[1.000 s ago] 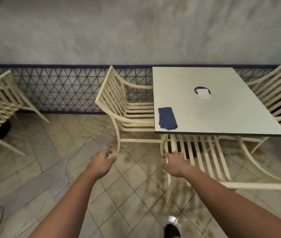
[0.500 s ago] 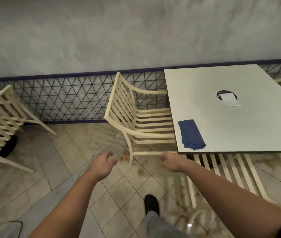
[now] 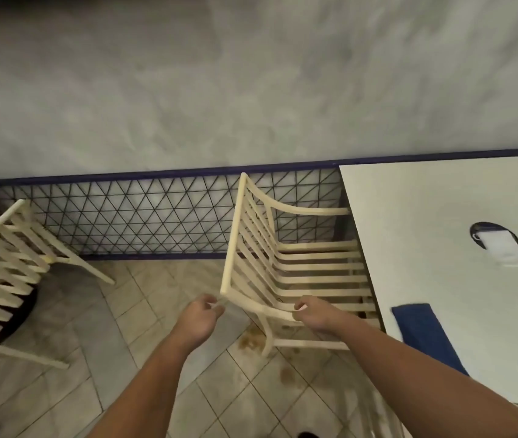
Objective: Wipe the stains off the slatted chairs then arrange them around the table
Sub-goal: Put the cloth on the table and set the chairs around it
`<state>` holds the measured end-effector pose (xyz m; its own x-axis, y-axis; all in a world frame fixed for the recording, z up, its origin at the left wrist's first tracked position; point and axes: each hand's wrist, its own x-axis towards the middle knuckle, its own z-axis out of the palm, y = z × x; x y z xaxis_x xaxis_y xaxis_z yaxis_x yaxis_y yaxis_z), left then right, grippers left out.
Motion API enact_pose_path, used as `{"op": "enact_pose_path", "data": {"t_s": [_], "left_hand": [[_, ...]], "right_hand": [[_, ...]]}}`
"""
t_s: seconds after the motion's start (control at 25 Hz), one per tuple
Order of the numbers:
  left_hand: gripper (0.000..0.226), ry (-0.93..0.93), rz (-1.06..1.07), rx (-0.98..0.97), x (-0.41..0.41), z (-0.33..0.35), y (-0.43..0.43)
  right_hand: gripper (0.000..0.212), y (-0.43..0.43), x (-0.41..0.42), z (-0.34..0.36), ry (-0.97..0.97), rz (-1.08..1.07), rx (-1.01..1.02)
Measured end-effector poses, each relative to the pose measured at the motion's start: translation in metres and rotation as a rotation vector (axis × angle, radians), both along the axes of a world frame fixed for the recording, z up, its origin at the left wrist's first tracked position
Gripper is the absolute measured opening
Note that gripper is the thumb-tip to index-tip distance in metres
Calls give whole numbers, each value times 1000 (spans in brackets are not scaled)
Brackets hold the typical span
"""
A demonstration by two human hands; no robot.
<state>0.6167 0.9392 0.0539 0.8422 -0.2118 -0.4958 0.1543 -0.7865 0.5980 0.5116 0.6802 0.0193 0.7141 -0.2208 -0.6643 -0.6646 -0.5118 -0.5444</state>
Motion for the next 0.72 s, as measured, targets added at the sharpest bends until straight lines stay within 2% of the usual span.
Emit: {"op": "enact_pose_path", "data": {"t_s": [0.16,0.28,0.36,0.44,0.6,0.72], "left_hand": [[13,58,10,-39,62,-12,-8],[23,73,-74,-50,105,-27,-19],[30,105,-134,-42,129,-33,-23],[33,176,-193,-18,154,-36,-22],[20,212,-228,0,208,-44,-12],[15,229,-233,-11,237,-44,-9]], "right_hand": [[40,-1,49,-13,79,-67,34],[43,-5,62,-38,106,-151,12],[34,0,68,-48,102,-230,-6],[28,2,71,-55,121,-330,-20],[28,-4,73,-63,137,-547,-9],[27,-5,70,-59,162,-800,156]]}}
